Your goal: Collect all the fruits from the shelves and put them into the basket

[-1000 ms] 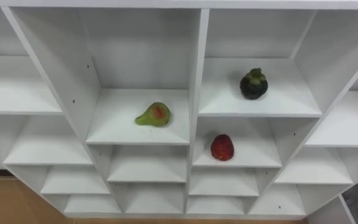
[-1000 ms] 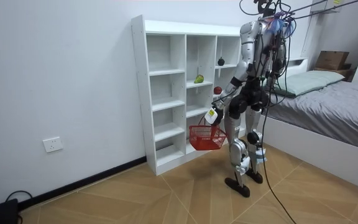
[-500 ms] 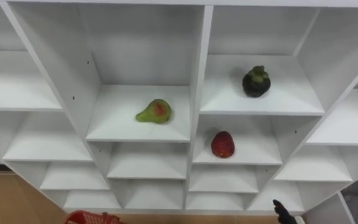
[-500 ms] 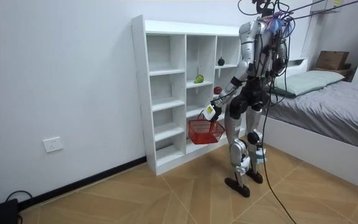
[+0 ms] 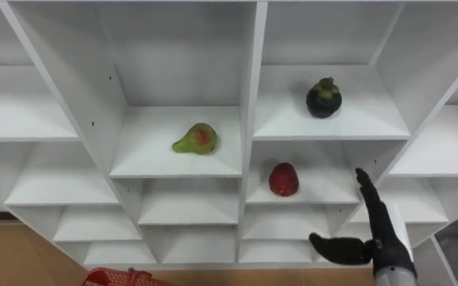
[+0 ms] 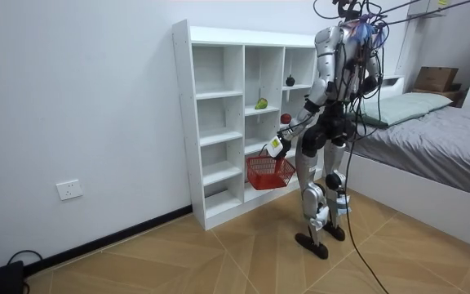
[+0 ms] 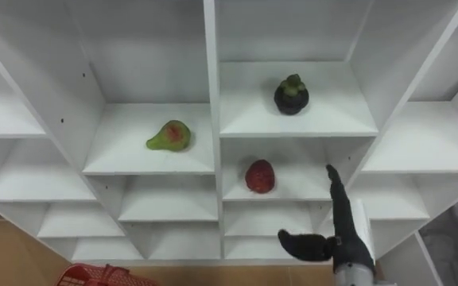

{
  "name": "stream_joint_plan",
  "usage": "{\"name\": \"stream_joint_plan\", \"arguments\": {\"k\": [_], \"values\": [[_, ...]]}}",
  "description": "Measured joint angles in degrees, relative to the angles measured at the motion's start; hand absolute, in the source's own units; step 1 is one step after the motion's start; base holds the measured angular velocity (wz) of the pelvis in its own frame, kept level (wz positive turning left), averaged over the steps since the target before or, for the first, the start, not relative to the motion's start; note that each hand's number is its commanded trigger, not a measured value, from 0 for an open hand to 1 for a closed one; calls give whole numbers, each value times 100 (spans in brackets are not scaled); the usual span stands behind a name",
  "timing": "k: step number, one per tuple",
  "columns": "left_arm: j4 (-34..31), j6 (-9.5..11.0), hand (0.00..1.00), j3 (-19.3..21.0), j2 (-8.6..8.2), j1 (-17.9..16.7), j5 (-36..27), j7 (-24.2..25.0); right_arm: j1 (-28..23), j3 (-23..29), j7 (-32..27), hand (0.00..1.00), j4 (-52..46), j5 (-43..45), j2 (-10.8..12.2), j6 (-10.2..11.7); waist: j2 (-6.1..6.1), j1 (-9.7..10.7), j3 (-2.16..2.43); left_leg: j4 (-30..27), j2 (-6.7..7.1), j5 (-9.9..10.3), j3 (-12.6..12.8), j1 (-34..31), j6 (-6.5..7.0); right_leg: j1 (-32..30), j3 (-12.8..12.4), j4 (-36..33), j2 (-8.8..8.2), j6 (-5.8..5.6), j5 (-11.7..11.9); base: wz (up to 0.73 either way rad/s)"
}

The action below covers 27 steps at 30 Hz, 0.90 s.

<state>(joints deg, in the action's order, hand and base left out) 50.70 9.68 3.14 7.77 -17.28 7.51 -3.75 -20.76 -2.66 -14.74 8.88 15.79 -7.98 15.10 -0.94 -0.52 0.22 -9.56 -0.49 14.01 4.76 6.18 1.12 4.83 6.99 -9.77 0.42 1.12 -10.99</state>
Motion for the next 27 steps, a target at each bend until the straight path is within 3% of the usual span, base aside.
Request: {"name": "stream_joint_plan", "arguments": {"k": [4, 9, 15, 27], "values": [[-2, 48, 100, 1, 15, -4, -14, 22, 4, 22, -46, 0, -479, 27, -191, 9, 23, 7, -7, 1, 4, -1, 7, -6, 1, -9, 11, 9, -7, -3, 2, 0], [108, 85, 100, 2, 22, 39, -30, 48, 4, 128, -73, 0, -576, 56, -202, -20, 48, -12, -28, 6, -4, -2, 21, 27, 1, 0, -44, 4, 4, -3, 2, -5], [485, 153, 100, 1, 27, 154, -24, 77, 2, 194, -70, 0, -951, 66, -233, -366, 98, -32, -62, 11, -3, -2, 33, 28, 1, -10, -36, 5, 8, -3, 2, -1], [555, 154, 100, 15, 36, 140, -9, 70, 3, 422, -75, 0, -1162, 39, -236, -531, 71, -130, -43, 2, -6, -3, 52, 33, 0, -6, -29, -11, 5, 1, 7, 0]]}}
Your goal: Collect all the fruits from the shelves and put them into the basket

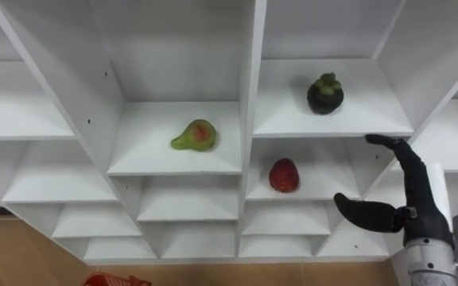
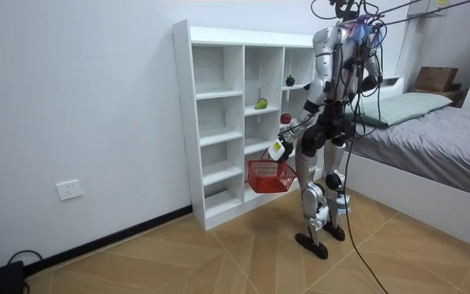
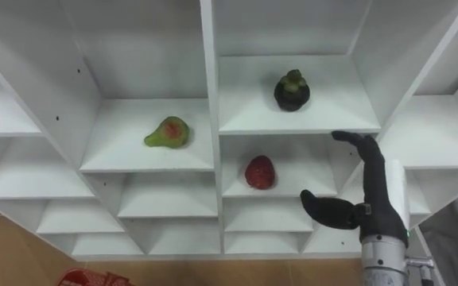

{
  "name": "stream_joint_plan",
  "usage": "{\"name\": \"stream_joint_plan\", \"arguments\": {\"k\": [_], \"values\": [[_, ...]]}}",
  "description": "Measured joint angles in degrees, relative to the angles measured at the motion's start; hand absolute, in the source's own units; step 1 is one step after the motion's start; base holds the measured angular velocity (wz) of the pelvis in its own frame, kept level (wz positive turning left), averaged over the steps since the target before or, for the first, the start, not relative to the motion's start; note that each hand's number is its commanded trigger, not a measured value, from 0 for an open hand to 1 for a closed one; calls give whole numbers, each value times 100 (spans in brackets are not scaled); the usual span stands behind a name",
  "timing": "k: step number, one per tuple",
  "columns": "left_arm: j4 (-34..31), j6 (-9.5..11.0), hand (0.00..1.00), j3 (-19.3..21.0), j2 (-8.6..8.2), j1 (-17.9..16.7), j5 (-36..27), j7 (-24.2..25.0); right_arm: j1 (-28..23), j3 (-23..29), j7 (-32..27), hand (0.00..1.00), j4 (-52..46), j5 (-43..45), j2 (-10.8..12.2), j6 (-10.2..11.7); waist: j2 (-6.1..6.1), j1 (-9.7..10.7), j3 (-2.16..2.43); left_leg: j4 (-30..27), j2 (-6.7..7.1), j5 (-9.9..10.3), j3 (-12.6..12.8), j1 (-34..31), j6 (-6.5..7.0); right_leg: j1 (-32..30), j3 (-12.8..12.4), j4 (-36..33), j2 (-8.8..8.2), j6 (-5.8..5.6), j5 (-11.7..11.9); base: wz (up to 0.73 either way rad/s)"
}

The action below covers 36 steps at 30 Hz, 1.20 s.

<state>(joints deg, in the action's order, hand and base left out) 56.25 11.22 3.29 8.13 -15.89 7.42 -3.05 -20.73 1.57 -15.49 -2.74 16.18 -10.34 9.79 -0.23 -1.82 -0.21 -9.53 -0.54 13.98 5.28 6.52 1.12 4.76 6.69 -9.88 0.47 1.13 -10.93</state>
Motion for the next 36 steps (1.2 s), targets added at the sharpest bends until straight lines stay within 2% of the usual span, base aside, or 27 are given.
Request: {"name": "stream_joint_plan", "arguments": {"k": [4, 13, 15, 17, 20, 22, 28, 30, 32, 34, 36], "values": [[0, 0, 100, -1, 0, 12, 21, 24, 1, 1, -2, 0, -96, 12, -34, -115, 0, -5, 0, -3, -2, -2, 0, -2, 0, 2, 33, -8, -8, 2, 2, 0], [115, -1, 100, -5, 24, 85, 118, 135, 55, 25, -3, 0, -101, 25, -81, -118, 43, -24, -28, -3, -1, -20, 1, -4, 3, -25, 55, -73, -21, 2, 2, 0], [115, -1, 100, -6, 24, 98, 134, 152, 60, 25, -3, 0, -114, 18, -81, -119, 44, -35, -28, -4, 3, -29, 4, -24, 4, -53, 53, -87, -25, 2, 2, 0], [115, -2, 100, -6, 25, 118, 136, 155, 59, 23, -2, 0, -280, 12, -82, -240, 41, -36, -26, -5, 10, -57, 3, -85, 7, -115, 55, -92, -33, 11, 10, 0], [115, -6, 100, -6, 29, 116, 173, 172, 59, 30, -10, 0, -381, 9, -106, -257, 39, -35, -25, -4, 4, -68, 3, -107, -2, -150, 55, -98, -27, 24, 18, 0], [114, -7, 100, -6, 29, 125, 191, 217, 59, 30, -10, 0, -485, 9, -112, -345, 35, -33, -23, -4, 0, -74, 4, -124, -8, -171, 54, -99, -24, 31, 22, 0], [108, -7, 100, -13, 29, 136, 216, 251, 52, 23, -14, 0, -841, -9, -116, -349, 22, -21, -15, -6, -2, -78, 4, -156, -10, -197, 48, -98, -22, 33, 24, 0], [75, -7, 100, -17, 29, 131, 216, 250, 127, -21, -32, 0, -1306, -49, -126, -165, 18, -25, -6, -8, -3, -78, 3, -157, -10, -192, 55, -90, -22, 33, 24, 0], [61, -6, 100, -17, 30, 123, 217, 250, 429, -170, -51, 0, -1657, -195, -130, 316, 49, -22, 20, -10, -5, -78, -9, -146, -11, -173, 69, -74, -22, 34, 26, 4], [51, -6, 100, -16, 30, 106, 219, 248, 569, -305, -28, 0, -1728, -256, -127, 536, 62, -27, 27, -4, -6, -79, -21, -86, -11, -133, 81, -68, -23, 33, 27, 8], [51, -6, 100, -15, 29, 79, 219, 244, 551, -387, 64, 0, -1759, -257, -123, 584, 84, -25, 40, 2, 0, -78, -72, -29, -11, -58, 102, -25, -26, 16, 39, 11]]}}
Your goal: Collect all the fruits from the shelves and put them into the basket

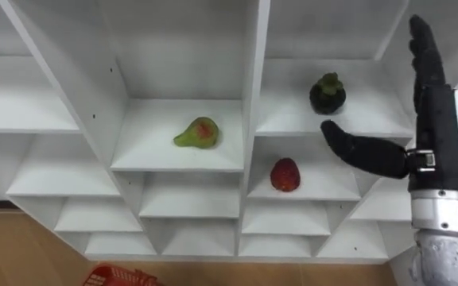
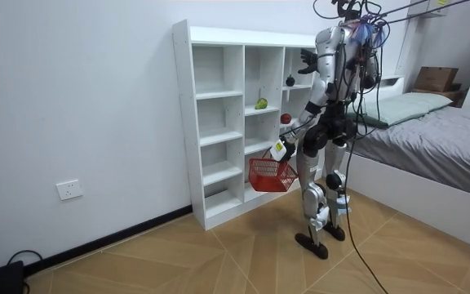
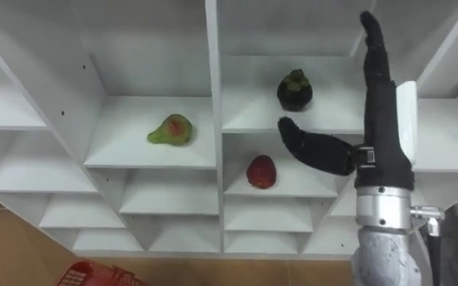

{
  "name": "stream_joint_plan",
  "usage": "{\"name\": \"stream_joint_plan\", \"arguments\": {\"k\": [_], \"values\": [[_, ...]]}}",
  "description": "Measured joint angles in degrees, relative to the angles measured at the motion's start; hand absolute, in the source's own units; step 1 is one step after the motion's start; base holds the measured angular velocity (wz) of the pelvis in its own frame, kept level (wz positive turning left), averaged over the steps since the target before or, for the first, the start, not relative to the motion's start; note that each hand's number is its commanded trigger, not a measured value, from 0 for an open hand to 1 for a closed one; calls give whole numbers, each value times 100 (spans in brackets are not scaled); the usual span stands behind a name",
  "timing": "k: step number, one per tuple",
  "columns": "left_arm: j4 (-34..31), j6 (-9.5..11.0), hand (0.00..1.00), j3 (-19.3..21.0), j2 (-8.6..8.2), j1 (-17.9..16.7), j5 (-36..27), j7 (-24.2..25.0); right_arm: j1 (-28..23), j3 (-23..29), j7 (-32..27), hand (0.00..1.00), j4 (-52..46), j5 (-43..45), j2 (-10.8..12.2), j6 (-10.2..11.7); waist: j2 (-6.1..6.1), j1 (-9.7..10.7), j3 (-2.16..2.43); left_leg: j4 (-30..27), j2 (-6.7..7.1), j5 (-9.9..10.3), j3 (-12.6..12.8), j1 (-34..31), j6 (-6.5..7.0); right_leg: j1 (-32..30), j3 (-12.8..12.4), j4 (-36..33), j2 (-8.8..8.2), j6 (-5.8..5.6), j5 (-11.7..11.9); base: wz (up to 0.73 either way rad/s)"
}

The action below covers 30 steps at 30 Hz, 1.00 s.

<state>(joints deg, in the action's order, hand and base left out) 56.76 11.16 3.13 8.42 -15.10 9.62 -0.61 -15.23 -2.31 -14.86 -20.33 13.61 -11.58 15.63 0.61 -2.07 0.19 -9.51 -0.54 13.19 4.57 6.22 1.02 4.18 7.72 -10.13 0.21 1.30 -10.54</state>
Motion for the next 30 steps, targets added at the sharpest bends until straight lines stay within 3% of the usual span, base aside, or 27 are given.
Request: {"name": "stream_joint_plan", "arguments": {"k": [7, 12, 18, 30], "values": [[22, -28, 100, 18, -1, -114, 6, -122, -243, -17, 125, 0, 0, -55, 14, -4, -35, 49, 5, 18, -4, 0, 24, -8, 6, 39, -16, 45, 13, -4, 49, -3], [15, -94, 100, 18, 4, -105, 140, -138, -390, -20, 132, 0, -106, -84, 7, -3, -53, 43, 76, 54, -22, -7, 91, -63, 4, -37, -57, 37, 34, 14, 80, -5], [11, -94, 100, 14, 11, -42, 224, -108, -407, -32, 133, 0, -109, -100, -4, -3, -40, 33, 67, 60, -36, -6, 145, -59, 4, -52, -133, 44, 59, 14, 89, -4], [14, -120, 100, -102, 19, 187, 128, -26, -300, -165, 280, 0, -100, -560, -25, -11, -9, -4, 5, 46, -56, -10, 146, -151, -2, -147, -164, 47, 77, 19, 93, 0]]}}
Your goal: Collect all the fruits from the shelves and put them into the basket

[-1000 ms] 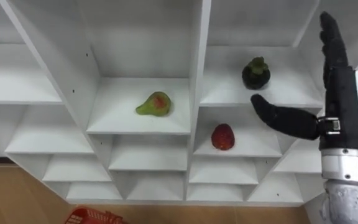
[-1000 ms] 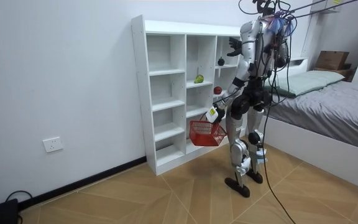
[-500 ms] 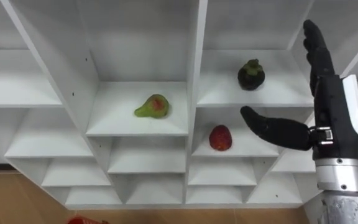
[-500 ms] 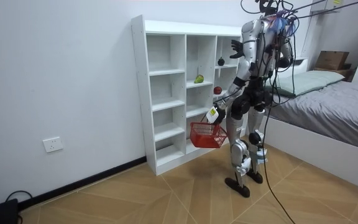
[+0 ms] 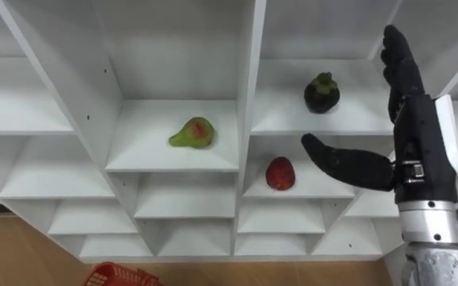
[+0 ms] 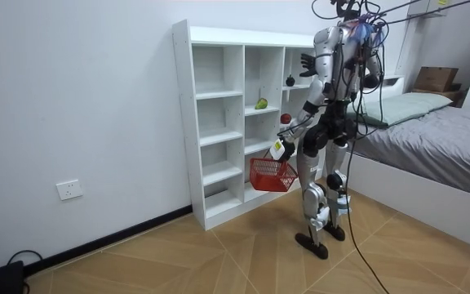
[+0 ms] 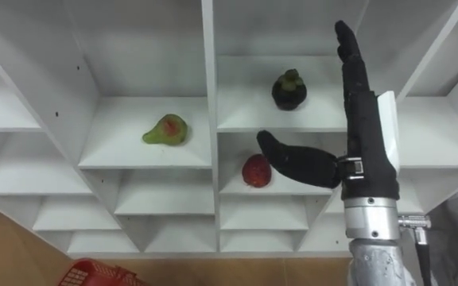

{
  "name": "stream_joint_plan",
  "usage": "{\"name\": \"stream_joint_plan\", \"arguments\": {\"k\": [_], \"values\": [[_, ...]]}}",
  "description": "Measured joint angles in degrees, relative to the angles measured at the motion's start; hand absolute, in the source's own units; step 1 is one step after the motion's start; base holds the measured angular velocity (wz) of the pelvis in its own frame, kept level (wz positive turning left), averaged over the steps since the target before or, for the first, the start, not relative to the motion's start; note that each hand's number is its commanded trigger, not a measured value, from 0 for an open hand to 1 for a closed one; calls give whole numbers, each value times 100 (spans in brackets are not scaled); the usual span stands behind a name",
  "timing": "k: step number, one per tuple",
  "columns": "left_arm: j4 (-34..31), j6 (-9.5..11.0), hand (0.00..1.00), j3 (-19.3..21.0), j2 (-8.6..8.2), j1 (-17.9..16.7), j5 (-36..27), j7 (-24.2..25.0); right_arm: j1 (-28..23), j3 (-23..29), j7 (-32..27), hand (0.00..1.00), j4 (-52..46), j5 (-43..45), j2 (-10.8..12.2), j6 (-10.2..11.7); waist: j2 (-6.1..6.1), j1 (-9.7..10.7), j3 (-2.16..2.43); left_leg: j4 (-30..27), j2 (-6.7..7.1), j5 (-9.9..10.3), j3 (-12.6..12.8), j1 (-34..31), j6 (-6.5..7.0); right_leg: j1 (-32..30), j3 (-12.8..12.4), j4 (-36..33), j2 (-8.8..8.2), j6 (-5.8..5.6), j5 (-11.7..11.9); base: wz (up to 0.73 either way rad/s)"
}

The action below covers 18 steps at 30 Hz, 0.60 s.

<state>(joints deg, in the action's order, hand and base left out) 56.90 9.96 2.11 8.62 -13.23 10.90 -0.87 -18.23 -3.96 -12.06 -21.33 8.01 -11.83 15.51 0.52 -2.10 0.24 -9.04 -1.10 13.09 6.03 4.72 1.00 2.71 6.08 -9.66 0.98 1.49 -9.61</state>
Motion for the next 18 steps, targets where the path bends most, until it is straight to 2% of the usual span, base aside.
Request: {"name": "stream_joint_plan", "arguments": {"k": [4, 18], "values": [[-7, -61, 100, 4, 2, 2, 3, 44, 243, 19, 110, 0, 108, 36, -1, -14, -20, 11, -26, -15, 1, 0, -1, -15, 0, -9, 28, 3, -4, 0, 0, 0], [-83, -137, 100, -11, -11, -32, -2, -3, 1063, 90, 145, 0, 1377, -100, -18, -126, 17, 26, -25, -49, 40, -27, -136, -2, 1, 50, 102, 7, -42, 0, 0, 2]]}}
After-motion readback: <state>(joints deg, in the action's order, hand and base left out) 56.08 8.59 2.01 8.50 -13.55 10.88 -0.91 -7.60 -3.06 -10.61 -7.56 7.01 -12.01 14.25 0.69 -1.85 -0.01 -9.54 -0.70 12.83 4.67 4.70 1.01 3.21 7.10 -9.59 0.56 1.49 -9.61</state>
